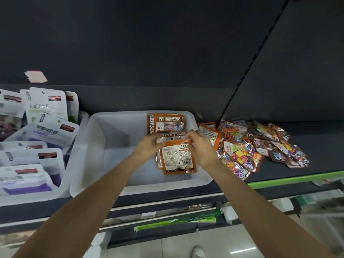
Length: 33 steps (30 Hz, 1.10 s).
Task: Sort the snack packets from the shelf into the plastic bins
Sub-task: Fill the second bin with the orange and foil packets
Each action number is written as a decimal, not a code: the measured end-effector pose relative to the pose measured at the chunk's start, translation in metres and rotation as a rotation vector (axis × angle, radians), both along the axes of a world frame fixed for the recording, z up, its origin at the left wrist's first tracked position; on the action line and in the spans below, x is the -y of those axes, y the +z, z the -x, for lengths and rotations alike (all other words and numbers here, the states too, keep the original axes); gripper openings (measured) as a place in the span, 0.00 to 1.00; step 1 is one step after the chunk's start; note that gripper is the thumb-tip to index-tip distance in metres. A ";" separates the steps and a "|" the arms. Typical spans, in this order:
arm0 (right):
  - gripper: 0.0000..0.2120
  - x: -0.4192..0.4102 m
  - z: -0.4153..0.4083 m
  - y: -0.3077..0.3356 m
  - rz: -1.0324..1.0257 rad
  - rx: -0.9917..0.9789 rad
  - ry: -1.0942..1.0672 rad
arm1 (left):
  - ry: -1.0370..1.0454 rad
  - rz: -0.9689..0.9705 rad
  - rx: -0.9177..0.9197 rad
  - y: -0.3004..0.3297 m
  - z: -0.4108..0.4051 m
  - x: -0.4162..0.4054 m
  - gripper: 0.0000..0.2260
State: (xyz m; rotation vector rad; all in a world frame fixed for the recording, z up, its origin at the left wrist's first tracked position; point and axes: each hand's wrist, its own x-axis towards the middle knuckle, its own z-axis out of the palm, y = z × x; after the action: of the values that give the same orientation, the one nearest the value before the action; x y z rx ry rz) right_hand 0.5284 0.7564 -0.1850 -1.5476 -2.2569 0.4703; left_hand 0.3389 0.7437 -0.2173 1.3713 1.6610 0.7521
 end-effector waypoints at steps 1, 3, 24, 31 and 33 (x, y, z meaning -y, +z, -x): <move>0.13 0.000 -0.003 0.000 -0.031 0.006 -0.009 | -0.035 -0.020 -0.082 0.000 -0.001 0.000 0.15; 0.15 -0.004 -0.014 0.000 -0.063 0.033 -0.037 | -0.078 -0.065 -0.250 0.001 -0.004 -0.001 0.16; 0.22 -0.086 -0.099 -0.036 0.206 0.263 -0.172 | -0.323 -0.024 -0.898 -0.020 -0.055 -0.008 0.45; 0.08 -0.081 -0.109 0.014 -0.020 -0.030 -0.028 | -0.040 -0.174 -0.513 0.025 -0.088 -0.009 0.21; 0.07 -0.077 -0.110 0.023 -0.053 -0.051 0.006 | -0.045 -0.284 -0.504 0.044 -0.110 -0.017 0.21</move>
State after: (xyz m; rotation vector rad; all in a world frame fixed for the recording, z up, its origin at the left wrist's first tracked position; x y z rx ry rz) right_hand 0.6386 0.8333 -0.1623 -1.4868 -2.2182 0.4434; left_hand 0.4487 0.7602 -0.1733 1.9115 1.9482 0.6685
